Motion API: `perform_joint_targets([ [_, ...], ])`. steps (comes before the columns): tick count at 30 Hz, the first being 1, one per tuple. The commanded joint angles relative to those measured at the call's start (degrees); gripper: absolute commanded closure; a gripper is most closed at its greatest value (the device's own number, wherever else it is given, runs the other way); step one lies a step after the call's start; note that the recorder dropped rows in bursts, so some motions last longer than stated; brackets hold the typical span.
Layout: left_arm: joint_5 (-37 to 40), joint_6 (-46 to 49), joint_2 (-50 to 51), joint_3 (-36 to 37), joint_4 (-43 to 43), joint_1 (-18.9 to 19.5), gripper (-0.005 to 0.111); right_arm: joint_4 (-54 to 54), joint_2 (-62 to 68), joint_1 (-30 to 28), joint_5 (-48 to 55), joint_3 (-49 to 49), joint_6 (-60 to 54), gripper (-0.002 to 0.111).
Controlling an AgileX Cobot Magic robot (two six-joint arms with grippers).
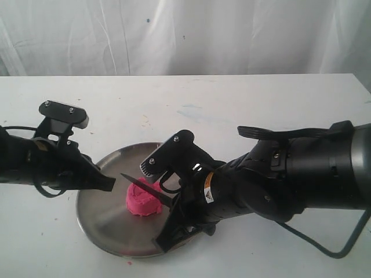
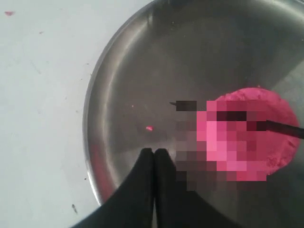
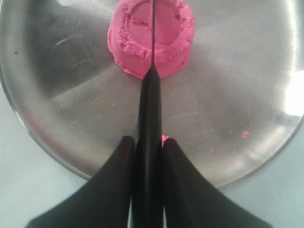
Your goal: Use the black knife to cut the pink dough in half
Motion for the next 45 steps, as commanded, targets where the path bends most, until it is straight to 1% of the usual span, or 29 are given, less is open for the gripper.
perform_joint_targets([
  [1, 5.08, 0.45, 2.93, -4.92, -0.25, -0.39, 0.095, -0.25, 0.17, -0.45, 0.17, 0.26, 0.32, 0.108],
  [4, 13.46, 5.34, 6.32, -9.76, 0.47, -0.39, 0.095, -0.25, 0.2, -0.45, 0.31, 0.26, 0.32, 0.108],
  [6, 16.71, 7.25, 8.08, -12.52, 0.47, -0.24, 0.095, -0.25, 0.2, -0.45, 0.31, 0.26, 0.32, 0.108],
  [9, 20.88, 8.87, 9.03, -16.52, 0.47, 1.76, 0.095, -0.25, 0.2, -0.45, 0.31, 0.26, 0.32, 0.108],
  [12, 26.03, 12.66, 9.03, -20.09, -1.01, 5.3, 0.098, -0.25, 0.2, -0.45, 0.31, 0.26, 0.32, 0.108],
  [14, 31.51, 20.7, 9.56, -22.13, -7.42, 8.52, 0.098, -0.25, 0.2, -0.45, 0.18, 0.26, 0.32, 0.108],
  [15, 35.07, 25.05, 10.01, -22.88, -12.49, 10.09, 0.098, -0.25, 0.2, -0.45, 0.11, 0.26, 0.32, 0.108],
  [16, 40.06, 32.09, 10.88, -23.67, -18.31, 12.65, 0.098, -0.25, 0.2, -0.45, -0.01, 0.26, 0.32, 0.108],
  [18, 46.68, 41.3, 12.56, -24.32, -28.71, 16.43, 0.098, -0.25, 0.2, -0.45, -0.23, 0.26, 0.32, 0.108],
  [19, 50.13, 45.22, 13.42, -24.32, -34.95, 19.12, 0.098, -0.25, 0.2, -0.45, -0.23, 0.26, 0.32, 0.108],
  [22, 54.65, 50.18, 15.52, -24.21, -43.14, 23.51, 0.098, -0.25, 0.2, -0.45, -0.23, 0.26, 0.32, 0.108],
  [23, 55.84, 51.16, 15.99, -24.21, -44.45, 24.07, 0.098, -0.25, 0.2, -0.45, -0.23, 0.26, 0.32, 0.108],
  [25, 57.87, 53.39, 17.19, -24.21, -47.32, 24.31, 0.098, -0.25, 0.2, -0.45, -0.23, 0.26, 0.32, 0.108],
  [27, 57.37, 54.0, 17.98, -24.21, -48.2, 23.52, 0.098, -0.25, 0.2, -0.45, -0.23, 0.26, 0.32, 0.108],
  [31, 54.49, 53.77, 19.62, -24.21, -46.04, 21.84, 0.098, -0.25, 0.2, -0.45, -0.23, 0.26, 0.32, 0.108],
  [38, 52.39, 53.62, 21.2, -24.21, -45.2, 18.96, 0.098, -0.25, 0.2, -0.45, -0.23, 0.26, -0.33, 0.108],
  [42, 50.55, 51.86, 22.4, -24.21, -42.29, 17.76, 0.098, -0.25, 0.2, -0.45, -0.23, 0.26, -0.17, 0.108],
  [45, 49.79, 51.54, 22.78, -24.21, -41.92, 17.34, 0.098, -0.25, 0.2, -0.45, -0.23, 0.26, -0.17, 0.108],
])
